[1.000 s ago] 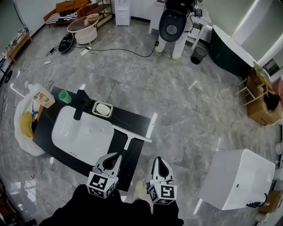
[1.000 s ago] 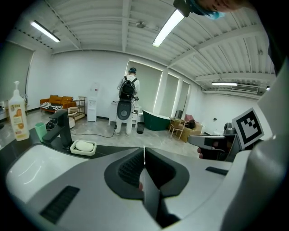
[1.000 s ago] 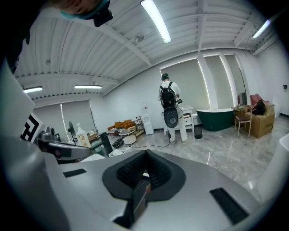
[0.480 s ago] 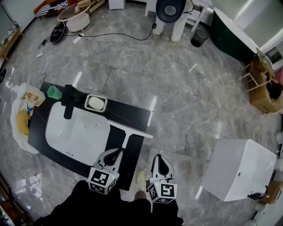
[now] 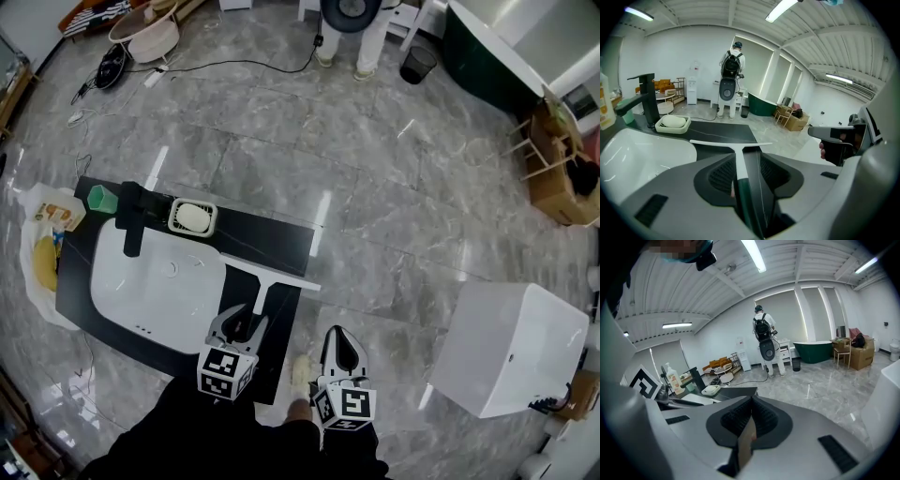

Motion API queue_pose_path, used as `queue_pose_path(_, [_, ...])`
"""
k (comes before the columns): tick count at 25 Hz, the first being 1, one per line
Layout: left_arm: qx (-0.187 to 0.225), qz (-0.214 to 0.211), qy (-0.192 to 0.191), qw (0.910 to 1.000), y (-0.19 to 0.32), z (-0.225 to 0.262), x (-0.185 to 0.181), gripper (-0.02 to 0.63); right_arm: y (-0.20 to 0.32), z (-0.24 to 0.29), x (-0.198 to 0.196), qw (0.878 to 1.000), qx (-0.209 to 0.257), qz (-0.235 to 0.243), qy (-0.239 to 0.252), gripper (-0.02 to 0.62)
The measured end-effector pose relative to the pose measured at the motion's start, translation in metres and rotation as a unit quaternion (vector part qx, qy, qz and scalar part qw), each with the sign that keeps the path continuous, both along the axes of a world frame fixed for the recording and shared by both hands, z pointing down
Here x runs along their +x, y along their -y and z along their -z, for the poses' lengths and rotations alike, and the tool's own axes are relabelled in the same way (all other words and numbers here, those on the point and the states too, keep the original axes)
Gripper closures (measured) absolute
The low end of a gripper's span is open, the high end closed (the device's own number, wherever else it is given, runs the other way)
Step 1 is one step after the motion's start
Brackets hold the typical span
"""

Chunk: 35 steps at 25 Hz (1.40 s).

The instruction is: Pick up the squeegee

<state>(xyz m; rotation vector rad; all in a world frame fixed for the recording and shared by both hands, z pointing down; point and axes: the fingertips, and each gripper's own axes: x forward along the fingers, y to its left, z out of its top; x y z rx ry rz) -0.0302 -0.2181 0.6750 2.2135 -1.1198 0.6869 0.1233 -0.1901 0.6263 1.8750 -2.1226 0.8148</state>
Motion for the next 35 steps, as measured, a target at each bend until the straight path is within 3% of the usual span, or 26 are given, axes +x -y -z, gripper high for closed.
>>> queue_pose_path(5, [-0.019,-0.003,0.015,0.9997,0.002,-0.023,0.003,0.405,0.001,-0.007,0.001,1.0,-0.006,-0.004,0.004,0.58])
queue_pose_path(21, [-0.049,-0.015,0.042,0.9978,-0.002,-0.061,0.004,0.402,0.004,-0.024,0.001,1.0,-0.021,-0.008,0.01,0.58])
queue_pose_path(28, [-0.048,-0.023,0.055,0.9971,-0.001,-0.066,0.005,0.404,0.005,-0.028,0.002,1.0,-0.024,-0.01,0.011,0.58])
queue_pose_path(35, [-0.045,-0.025,0.067,0.9964,0.001,-0.069,0.004,0.462,0.008,-0.031,0.002,1.0,-0.026,-0.01,0.013,0.58])
